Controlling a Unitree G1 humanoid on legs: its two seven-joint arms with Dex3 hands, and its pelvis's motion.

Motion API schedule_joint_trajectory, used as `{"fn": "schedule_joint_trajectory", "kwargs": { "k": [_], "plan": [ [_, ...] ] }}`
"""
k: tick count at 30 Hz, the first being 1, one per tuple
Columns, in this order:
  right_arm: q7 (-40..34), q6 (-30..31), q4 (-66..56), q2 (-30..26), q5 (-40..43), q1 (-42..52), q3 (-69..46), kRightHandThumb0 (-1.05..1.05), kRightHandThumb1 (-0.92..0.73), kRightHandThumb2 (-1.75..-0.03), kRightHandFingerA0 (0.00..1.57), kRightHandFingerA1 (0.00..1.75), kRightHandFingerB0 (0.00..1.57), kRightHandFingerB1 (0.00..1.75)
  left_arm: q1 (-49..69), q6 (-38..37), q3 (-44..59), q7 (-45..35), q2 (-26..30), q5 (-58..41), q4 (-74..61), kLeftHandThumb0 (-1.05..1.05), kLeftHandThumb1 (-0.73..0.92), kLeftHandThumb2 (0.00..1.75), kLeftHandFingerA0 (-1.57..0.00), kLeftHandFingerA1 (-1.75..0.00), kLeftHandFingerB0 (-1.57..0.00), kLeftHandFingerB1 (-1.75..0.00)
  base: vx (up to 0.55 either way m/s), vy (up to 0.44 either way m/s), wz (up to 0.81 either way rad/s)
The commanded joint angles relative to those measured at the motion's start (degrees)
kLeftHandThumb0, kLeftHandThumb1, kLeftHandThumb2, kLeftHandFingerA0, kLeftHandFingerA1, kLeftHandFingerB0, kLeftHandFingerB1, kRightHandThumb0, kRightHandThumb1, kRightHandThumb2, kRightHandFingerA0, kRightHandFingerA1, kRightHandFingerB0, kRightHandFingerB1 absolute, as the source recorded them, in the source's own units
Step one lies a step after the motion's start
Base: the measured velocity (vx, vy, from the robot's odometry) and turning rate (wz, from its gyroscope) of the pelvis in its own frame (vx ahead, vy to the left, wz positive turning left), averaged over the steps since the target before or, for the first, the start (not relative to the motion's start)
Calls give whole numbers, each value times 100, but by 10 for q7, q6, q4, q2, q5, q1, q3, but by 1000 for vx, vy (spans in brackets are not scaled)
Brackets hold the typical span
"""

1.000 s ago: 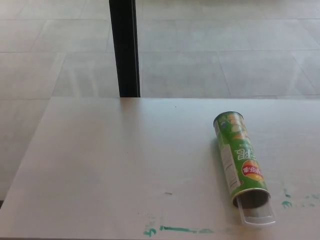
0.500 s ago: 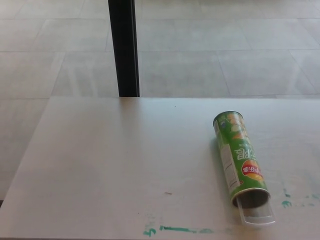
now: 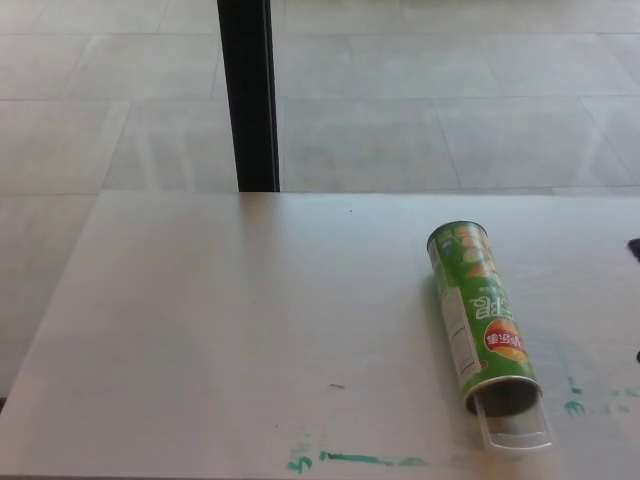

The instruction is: Use the finger on the right hand of the robot to pull out the chips tray kept inside a container in the middle of the desk

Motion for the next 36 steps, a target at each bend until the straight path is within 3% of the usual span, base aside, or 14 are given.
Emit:
{"fn": "schedule_joint_trajectory", "kwargs": {
  "k": [1,8,11,12,17,25,26,27,30,31,32,36],
  "plan": [
    [7,55,-3,-23,-73,-26,50,-25,-60,-57,88,95,40,42,-5,-4,-2,4,14,-4,7,-64,70,61,-33,-68,-34,-52,0,0,0],
    [3,32,23,-33,-127,-48,97,-21,-58,-59,93,102,45,47,-9,-4,0,3,15,-7,15,-65,69,61,-33,-69,-35,-53,0,0,0],
    [-5,-2,60,-40,-171,-57,129,-17,-57,-56,90,121,50,47,-11,-4,-1,11,15,-5,15,-63,71,61,-36,-72,-35,-51,0,0,0],
    [-7,-4,66,-44,-190,-61,141,-18,-57,-57,89,115,50,45,-6,-11,-6,8,15,0,9,-62,73,62,-33,-69,-34,-50,0,0,0],
    [-6,-26,77,-60,-230,-70,165,-17,-57,-57,86,120,52,45,-7,-10,-10,5,17,0,7,-66,70,61,-33,-73,-35,-58,0,0,0],
    [-3,-76,93,-102,-283,-62,193,-14,-55,-56,92,122,56,47,-5,-8,-15,2,23,1,4,-66,68,63,-31,-70,-31,-51,0,0,0],
    [-5,-84,98,-105,-285,-60,192,-20,-51,-64,92,123,54,52,-4,-7,-14,0,23,-1,1,-71,54,100,-31,-68,-31,-62,0,0,0],
    [-5,-82,95,-110,-293,-55,191,-13,-53,-57,85,138,54,48,-7,-7,-10,0,22,-5,9,-71,53,99,-35,-70,-32,-62,0,0,0],
    [-4,-86,96,-113,-298,-54,189,-13,-54,-57,85,135,53,47,-8,-8,-8,-2,22,-7,13,-70,52,99,-34,-69,-32,-63,0,0,0],
    [-6,-90,94,-116,-306,-50,187,-13,-54,-57,83,134,54,47,-7,-12,-12,3,23,-2,12,-67,69,61,-33,-70,-35,-54,0,0,0],
    [-5,-98,96,-115,-306,-47,185,-13,-54,-57,86,130,55,47,-11,-5,-7,1,23,-7,16,-68,65,62,-32,-70,-31,-54,0,0,0],
    [-7,-119,101,-112,-320,-41,185,-13,-54,-56,90,122,58,46,-7,-15,-17,2,24,2,12,-66,72,62,-30,-65,-30,-49,0,0,0]
  ]
}}
